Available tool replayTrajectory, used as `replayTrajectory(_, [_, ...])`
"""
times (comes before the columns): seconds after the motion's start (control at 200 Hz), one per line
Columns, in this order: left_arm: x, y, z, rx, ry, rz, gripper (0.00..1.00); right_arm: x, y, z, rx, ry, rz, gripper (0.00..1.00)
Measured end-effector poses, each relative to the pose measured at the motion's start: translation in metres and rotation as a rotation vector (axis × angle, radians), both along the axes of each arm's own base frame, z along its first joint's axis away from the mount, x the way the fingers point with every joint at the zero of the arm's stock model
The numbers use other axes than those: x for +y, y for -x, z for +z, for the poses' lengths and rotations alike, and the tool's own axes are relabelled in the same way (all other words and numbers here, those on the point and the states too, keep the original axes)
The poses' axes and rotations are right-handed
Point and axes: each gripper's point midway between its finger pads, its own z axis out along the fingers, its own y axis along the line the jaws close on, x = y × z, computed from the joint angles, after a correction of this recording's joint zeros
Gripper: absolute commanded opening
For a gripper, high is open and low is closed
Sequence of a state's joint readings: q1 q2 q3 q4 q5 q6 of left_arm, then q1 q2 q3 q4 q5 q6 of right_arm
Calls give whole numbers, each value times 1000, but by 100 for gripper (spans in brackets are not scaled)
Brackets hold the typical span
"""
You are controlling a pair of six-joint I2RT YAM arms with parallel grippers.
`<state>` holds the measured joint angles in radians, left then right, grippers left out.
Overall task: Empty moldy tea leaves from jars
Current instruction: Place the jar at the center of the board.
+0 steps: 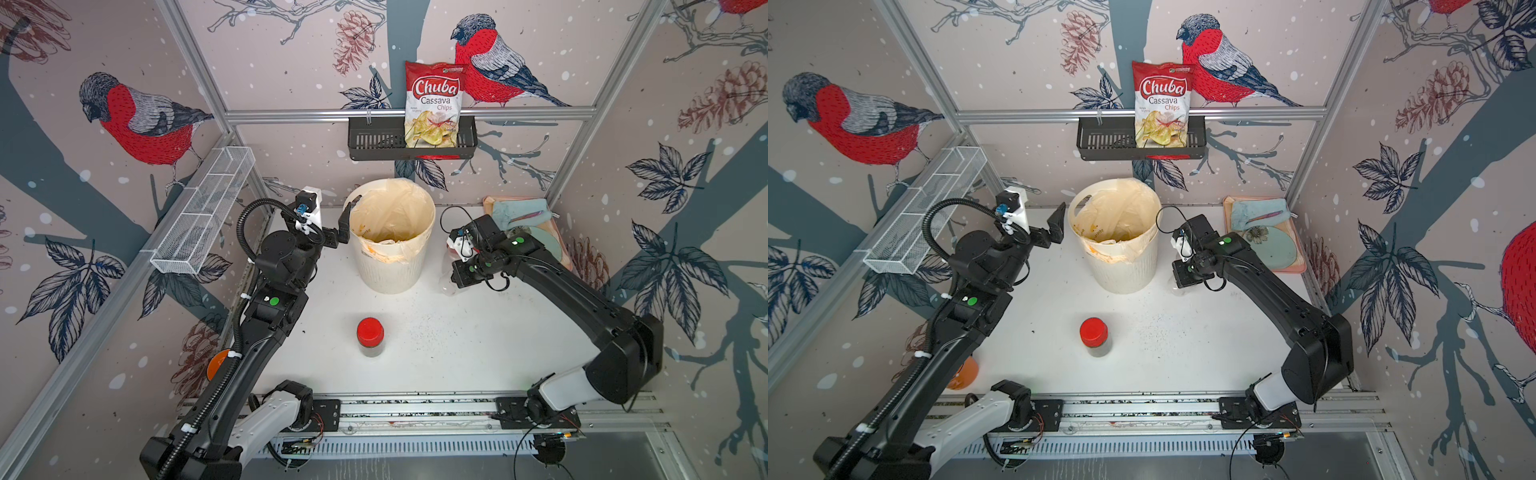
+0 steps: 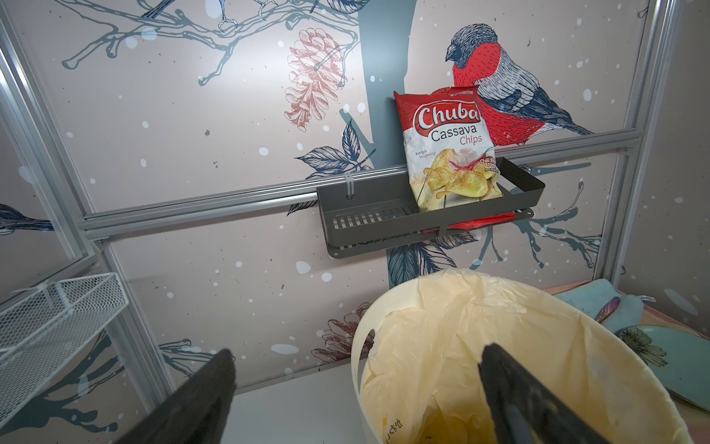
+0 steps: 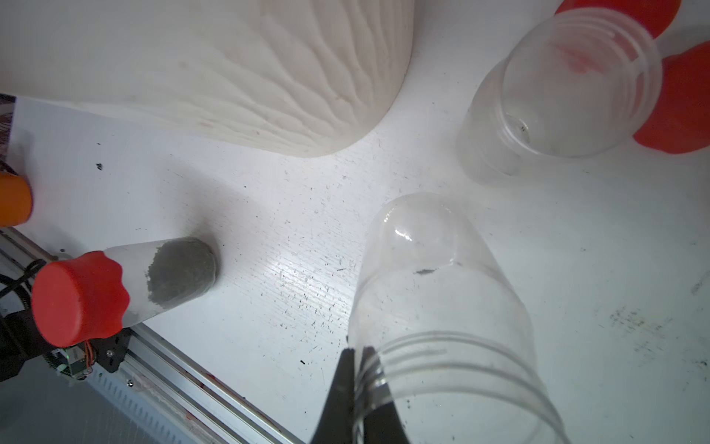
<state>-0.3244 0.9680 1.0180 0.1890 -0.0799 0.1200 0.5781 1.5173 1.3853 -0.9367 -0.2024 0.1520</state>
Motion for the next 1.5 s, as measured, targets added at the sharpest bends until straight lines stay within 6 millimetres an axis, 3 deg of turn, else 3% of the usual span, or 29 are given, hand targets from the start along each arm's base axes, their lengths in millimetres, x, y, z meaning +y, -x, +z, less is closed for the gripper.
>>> replayTrajectory(0.44, [0, 1, 2, -4, 1, -1, 97, 4, -3, -36, 79, 119, 35, 0])
replayTrajectory(0.991, [0, 0, -2, 13, -5, -3, 97, 9, -6, -55, 124, 163, 67, 8])
replayTrajectory(1.231, [0, 1, -1, 10, -4, -5, 97, 12, -5, -61, 134, 176, 76, 19])
replayTrajectory(1.501, [-1, 1, -2, 12, -5, -6, 97, 15, -6, -58, 124, 170, 81, 41])
